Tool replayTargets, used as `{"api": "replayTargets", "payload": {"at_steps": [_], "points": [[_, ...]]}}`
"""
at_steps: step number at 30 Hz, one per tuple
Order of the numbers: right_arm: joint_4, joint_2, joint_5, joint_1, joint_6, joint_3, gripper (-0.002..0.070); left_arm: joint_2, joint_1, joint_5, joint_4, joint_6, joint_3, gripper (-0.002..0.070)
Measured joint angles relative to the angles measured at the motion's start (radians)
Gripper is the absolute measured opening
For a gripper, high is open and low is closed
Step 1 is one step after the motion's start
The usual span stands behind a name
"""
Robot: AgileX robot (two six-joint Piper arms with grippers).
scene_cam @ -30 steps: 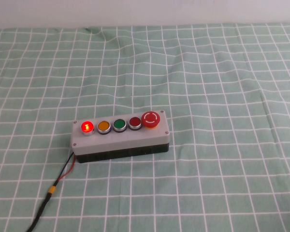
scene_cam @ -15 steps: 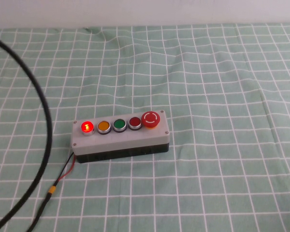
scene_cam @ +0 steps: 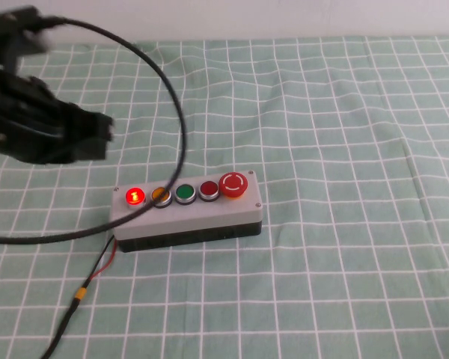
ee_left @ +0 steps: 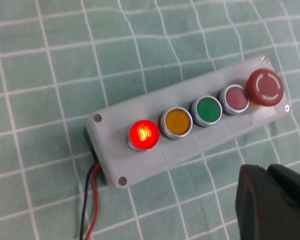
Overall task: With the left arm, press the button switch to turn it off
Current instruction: Press the button to turn off
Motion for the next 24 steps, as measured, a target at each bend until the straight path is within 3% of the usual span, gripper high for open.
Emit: {"api": "replayTargets", "payload": {"at_steps": [8,24], "points": [[0.0,0.0,0.0,0.0,0.0,0.0,-0.0016,0.187,-0.094,-0.042,0.128,-0.1,-0.002,-0.0003],[0.0,0.0,0.0,0.0,0.0,0.0,-0.0016,0.377,-0.099,-0.147,0.199,-0.135,-0.016,-0.0002]]}}
